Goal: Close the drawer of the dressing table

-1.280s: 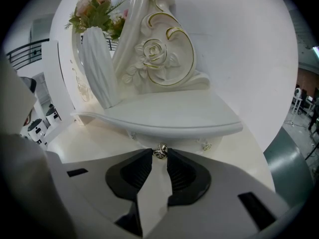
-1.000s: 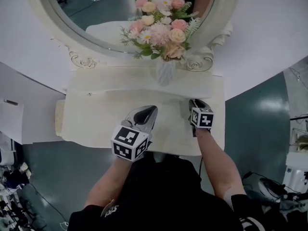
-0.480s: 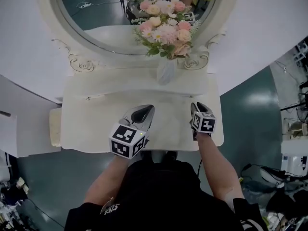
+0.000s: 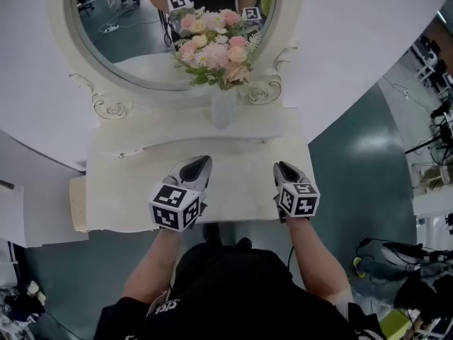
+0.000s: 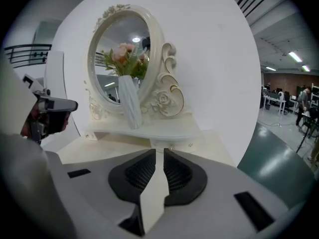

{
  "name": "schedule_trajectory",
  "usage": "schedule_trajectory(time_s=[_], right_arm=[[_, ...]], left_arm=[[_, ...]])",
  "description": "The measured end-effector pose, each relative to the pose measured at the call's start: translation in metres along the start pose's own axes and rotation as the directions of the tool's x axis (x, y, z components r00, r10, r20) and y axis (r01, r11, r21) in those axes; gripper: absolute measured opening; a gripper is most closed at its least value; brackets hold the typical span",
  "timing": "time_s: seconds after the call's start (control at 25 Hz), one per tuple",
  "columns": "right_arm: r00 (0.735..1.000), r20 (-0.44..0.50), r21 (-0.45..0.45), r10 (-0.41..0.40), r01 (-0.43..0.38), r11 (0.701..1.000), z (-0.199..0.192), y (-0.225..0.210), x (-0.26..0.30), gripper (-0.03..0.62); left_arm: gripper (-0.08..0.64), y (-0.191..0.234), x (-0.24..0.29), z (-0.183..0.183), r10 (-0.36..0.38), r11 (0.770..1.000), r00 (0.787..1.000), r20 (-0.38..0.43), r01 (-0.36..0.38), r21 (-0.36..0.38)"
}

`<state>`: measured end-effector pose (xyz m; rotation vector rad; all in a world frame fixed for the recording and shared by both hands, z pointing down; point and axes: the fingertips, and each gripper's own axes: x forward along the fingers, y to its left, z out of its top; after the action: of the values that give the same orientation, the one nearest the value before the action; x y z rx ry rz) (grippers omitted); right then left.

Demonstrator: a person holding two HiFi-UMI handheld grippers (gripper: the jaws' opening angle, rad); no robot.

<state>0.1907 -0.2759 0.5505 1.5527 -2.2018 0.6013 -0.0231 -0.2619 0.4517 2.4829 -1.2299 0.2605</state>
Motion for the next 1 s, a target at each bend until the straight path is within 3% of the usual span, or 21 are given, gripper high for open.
schedule_trajectory(time_s=[0.24,0.6,0.8,1.0], right_arm=[[0.997,0.049,-0.062,0.066,-0.063,0.996,0.006,-0.002,-0.052,0.032],[0.974,0.158,-0.051,0.162,-0.156,0.986,0.013,-0.013,-0.116,0.016],[0.952,0.208,-0.046,0.225,-0.221,0.974,0.022,-0.011,-0.139,-0.003],[0.940,0.243,-0.054,0.241,-0.235,0.970,0.035,-0.008,-0.154,-0.005]], left_arm=[[0.008,-0.031,-0.002,0.004,0.041,0.999,0.999,0.016,-0.041,-0.006],[0.008,-0.082,-0.022,0.004,0.106,0.994,0.994,0.028,-0.106,0.019],[0.008,-0.094,-0.043,0.003,0.168,0.985,0.985,0.033,-0.169,0.040],[0.008,-0.102,-0.058,0.012,0.178,0.981,0.982,0.060,-0.182,0.065]])
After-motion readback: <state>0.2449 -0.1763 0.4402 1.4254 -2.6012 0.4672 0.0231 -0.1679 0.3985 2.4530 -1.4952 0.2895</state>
